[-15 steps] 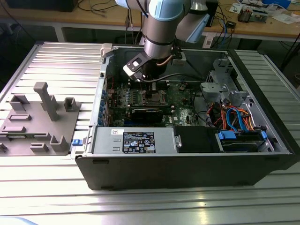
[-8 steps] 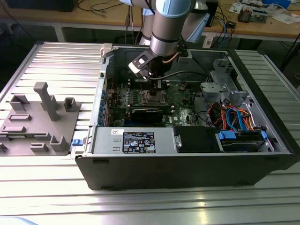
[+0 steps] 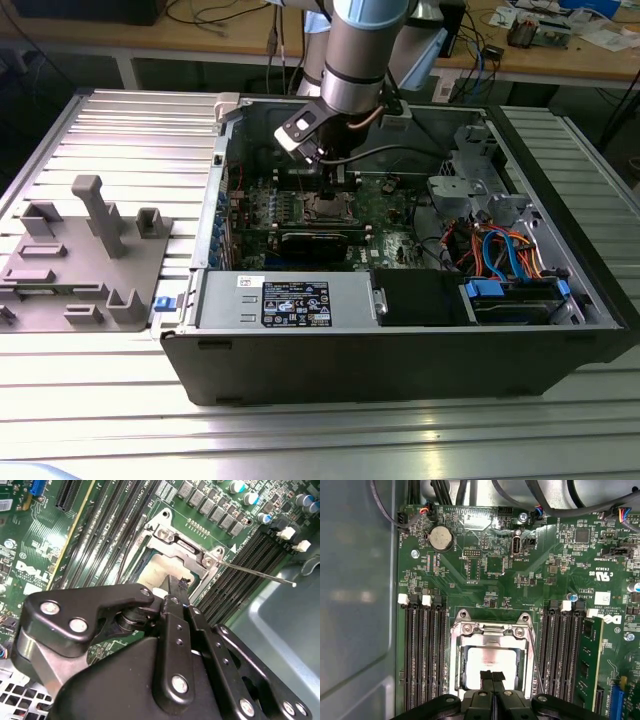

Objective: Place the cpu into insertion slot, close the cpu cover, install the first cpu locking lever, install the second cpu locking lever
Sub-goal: 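Close the cpu cover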

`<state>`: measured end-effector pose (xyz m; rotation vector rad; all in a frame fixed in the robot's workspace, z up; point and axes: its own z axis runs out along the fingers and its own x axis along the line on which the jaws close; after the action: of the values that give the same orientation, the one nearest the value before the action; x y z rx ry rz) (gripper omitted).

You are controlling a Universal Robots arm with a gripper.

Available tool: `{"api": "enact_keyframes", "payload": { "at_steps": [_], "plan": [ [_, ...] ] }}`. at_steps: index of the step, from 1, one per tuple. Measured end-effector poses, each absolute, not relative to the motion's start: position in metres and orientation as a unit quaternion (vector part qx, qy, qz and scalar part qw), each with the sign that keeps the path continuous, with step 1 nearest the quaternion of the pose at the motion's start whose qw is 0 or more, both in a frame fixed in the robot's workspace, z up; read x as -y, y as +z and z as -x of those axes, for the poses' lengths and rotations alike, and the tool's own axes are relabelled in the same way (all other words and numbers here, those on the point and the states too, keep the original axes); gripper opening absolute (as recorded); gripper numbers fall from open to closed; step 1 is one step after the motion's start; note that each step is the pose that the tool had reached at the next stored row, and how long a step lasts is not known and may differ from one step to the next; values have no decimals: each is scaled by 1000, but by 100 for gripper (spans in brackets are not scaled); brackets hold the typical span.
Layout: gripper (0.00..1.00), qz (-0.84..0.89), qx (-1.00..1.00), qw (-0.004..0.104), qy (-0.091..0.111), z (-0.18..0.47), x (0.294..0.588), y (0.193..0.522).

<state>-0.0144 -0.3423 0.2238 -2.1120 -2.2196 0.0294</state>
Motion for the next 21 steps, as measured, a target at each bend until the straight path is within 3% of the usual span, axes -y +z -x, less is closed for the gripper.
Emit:
{"api": "enact_keyframes", "payload": {
  "at_steps": [21],
  "plan": [
    [11, 689, 724, 39, 10, 14, 342, 253]
  ]
}}
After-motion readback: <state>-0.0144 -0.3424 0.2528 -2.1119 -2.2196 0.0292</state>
